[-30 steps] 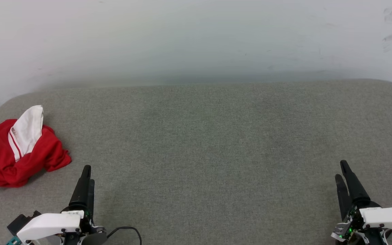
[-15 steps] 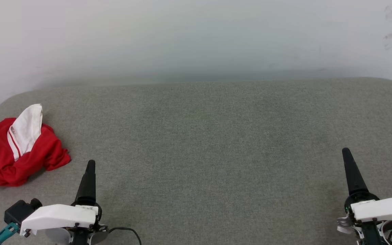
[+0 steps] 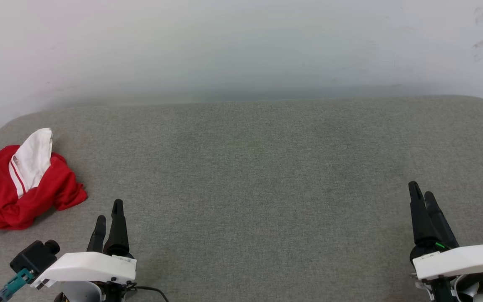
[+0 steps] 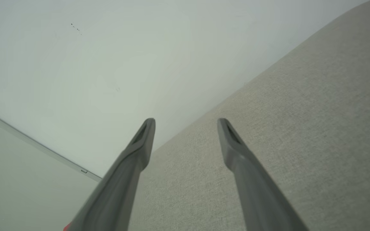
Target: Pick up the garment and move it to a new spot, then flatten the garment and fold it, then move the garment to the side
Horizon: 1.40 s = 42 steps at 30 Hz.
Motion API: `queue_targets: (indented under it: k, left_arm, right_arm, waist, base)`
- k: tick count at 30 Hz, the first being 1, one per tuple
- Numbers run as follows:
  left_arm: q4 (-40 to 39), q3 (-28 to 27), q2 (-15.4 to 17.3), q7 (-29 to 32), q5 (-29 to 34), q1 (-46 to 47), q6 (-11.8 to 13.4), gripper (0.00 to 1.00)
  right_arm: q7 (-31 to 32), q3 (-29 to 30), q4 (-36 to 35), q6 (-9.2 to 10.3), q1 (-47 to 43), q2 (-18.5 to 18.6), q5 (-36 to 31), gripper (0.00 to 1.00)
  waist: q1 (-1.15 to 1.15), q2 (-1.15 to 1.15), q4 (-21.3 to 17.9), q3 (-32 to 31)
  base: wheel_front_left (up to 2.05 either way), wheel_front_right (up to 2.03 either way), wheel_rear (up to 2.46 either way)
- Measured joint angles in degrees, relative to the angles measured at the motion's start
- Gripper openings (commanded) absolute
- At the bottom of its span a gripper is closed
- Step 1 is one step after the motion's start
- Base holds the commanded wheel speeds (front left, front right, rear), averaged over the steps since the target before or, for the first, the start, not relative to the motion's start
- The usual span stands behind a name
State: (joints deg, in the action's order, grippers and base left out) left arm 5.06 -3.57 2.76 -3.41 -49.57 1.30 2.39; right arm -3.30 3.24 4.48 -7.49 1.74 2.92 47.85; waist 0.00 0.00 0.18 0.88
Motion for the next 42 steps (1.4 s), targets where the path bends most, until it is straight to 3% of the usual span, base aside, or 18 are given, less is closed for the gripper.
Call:
queue_targets:
  k: [27, 42]
  left_arm:
    - [-2.6, 4.3, 1.1, -4.6, 19.8, -1.4, 3.0, 1.0]
    - [-3.4, 6.4, 1.8, -6.7, 28.2, -2.3, 2.6, 1.0]
  right_arm:
    - [-4.7, -1.0, -1.9, 0.01, -1.9, 0.0, -20.5, 1.0]
    - [-6.8, -1.6, -3.2, 0.0, -2.9, 0.0, -28.5, 1.0]
  waist:
    - [0.0, 0.0, 0.5, 0.2]
    - [0.0, 0.0, 0.5, 0.4]
  base:
    - [0.0, 0.0, 0.0]
    - [0.0, 0.0, 0.0]
